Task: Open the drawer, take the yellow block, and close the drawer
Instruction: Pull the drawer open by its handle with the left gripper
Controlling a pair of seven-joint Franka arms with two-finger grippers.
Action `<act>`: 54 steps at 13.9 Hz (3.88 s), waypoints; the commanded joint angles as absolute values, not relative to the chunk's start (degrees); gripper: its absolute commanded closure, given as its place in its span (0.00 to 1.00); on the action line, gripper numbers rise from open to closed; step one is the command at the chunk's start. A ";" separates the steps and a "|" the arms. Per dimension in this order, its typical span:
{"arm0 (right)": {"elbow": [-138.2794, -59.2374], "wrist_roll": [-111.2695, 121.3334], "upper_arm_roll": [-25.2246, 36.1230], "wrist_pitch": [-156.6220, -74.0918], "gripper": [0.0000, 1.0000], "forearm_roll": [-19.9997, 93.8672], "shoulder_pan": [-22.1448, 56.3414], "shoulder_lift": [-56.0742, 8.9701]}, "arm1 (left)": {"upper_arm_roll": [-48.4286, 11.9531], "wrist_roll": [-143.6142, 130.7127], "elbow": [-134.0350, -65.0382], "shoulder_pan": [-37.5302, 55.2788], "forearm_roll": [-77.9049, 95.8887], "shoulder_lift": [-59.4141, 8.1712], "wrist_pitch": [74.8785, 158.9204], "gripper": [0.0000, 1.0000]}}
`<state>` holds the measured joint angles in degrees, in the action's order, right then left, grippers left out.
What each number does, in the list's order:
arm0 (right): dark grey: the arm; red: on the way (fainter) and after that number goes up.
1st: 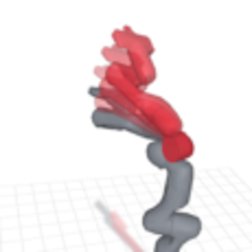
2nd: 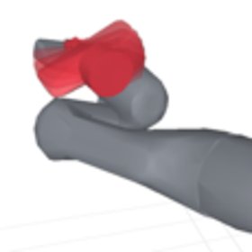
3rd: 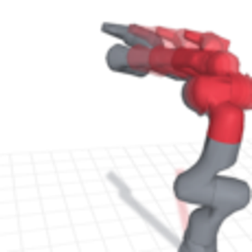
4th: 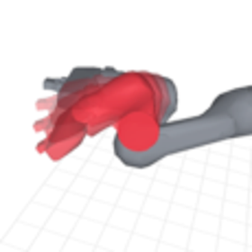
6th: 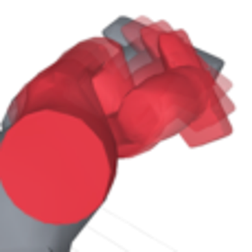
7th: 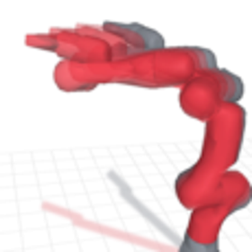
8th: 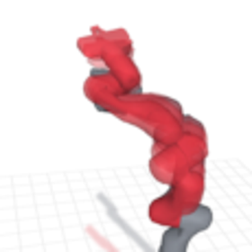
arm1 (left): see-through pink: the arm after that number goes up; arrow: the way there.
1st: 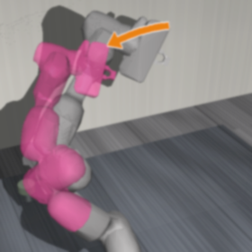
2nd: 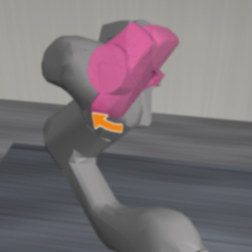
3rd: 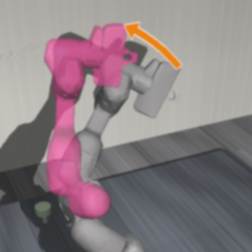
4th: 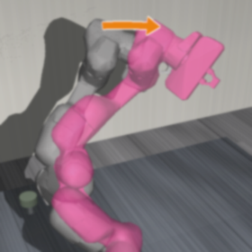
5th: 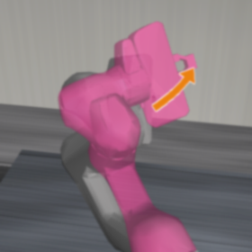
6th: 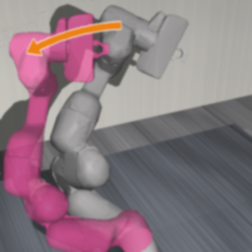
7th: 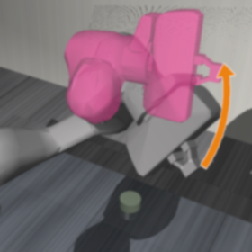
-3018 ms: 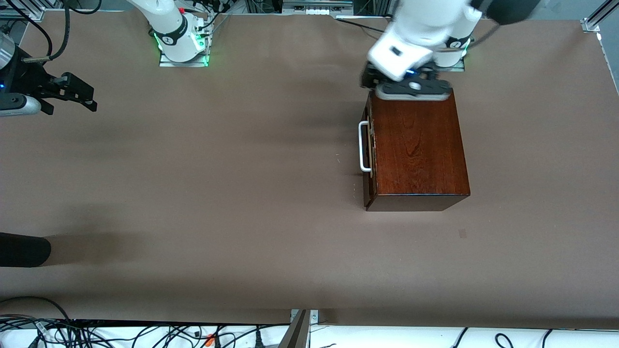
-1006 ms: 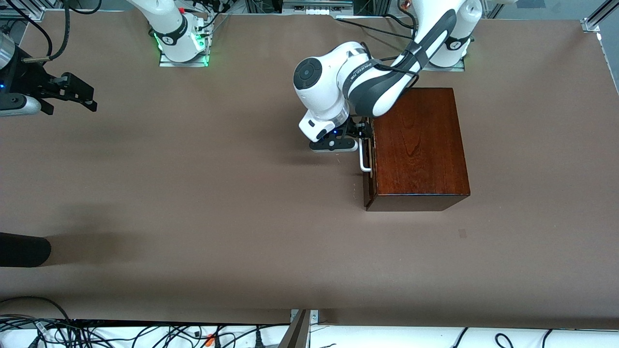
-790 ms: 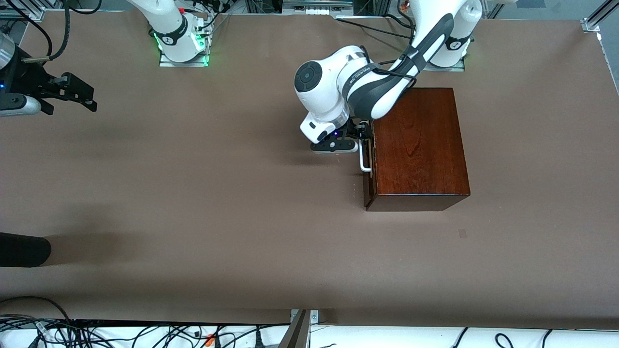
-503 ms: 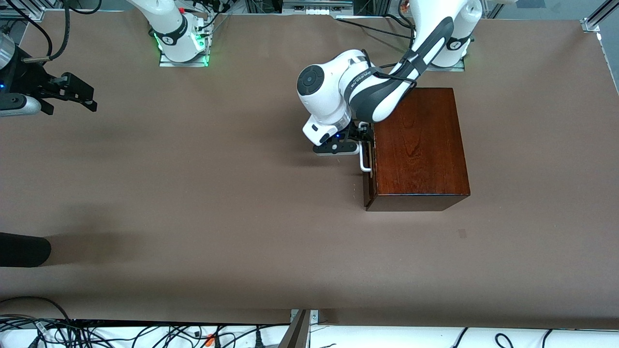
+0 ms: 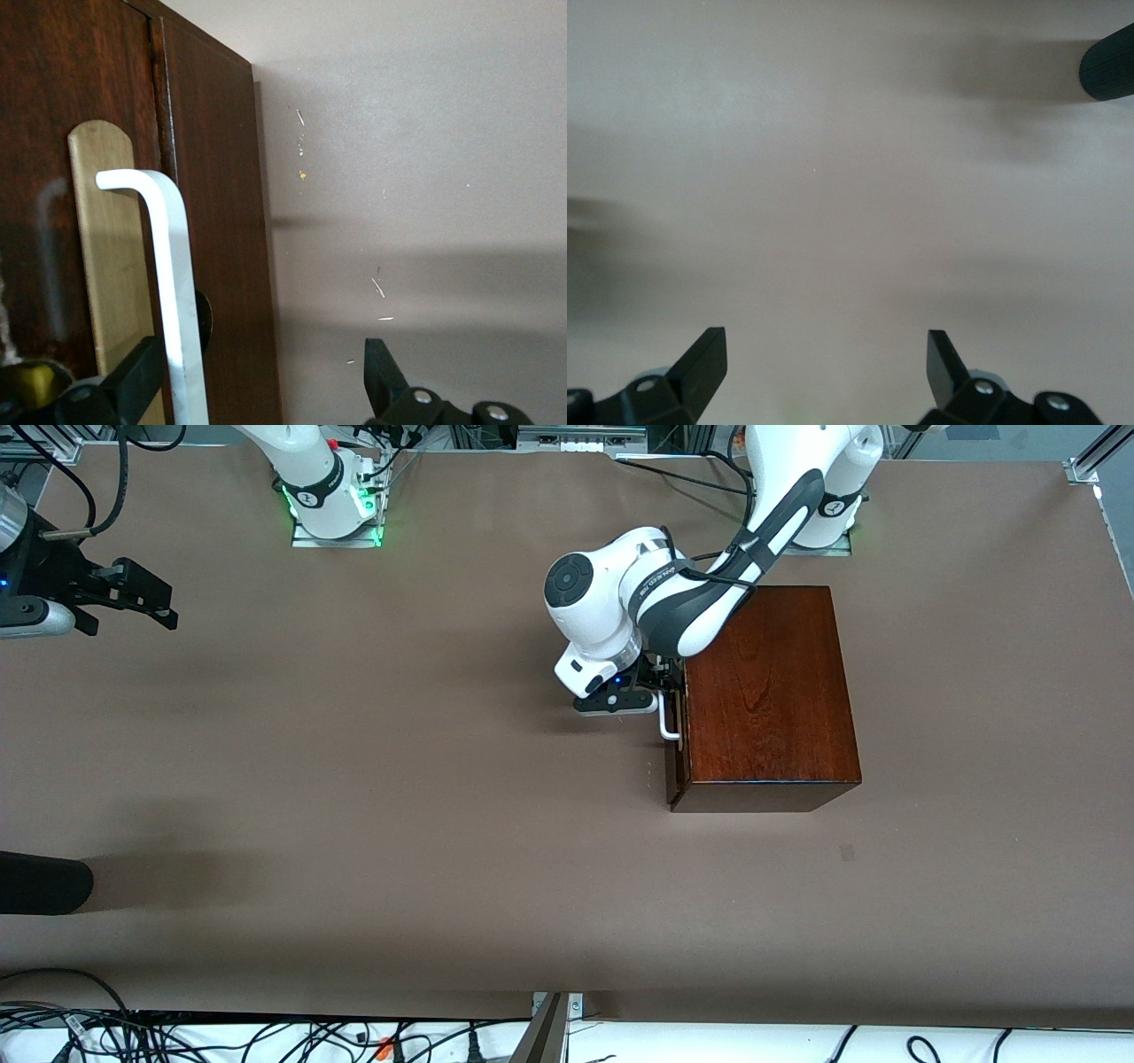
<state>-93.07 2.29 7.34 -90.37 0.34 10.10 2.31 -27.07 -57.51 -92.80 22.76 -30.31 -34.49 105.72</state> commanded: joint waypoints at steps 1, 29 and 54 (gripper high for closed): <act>-91.93 2.11 7.12 -89.56 0.00 0.26 9.76 1.93 | -27.42 -59.23 -92.20 23.03 -31.91 -35.07 106.00 0.00; -91.93 2.11 7.12 -89.56 0.00 0.26 9.76 1.93 | -27.77 -63.81 -82.18 28.56 -26.72 -41.48 110.21 0.00; -91.93 2.20 7.21 -89.56 0.00 0.26 9.76 1.93 | -27.60 -67.32 -69.26 34.54 -24.52 -48.34 110.22 0.00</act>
<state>-93.07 2.29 7.34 -90.37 0.34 10.10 2.31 -26.83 -65.96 -73.53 32.59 -26.20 -46.16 109.07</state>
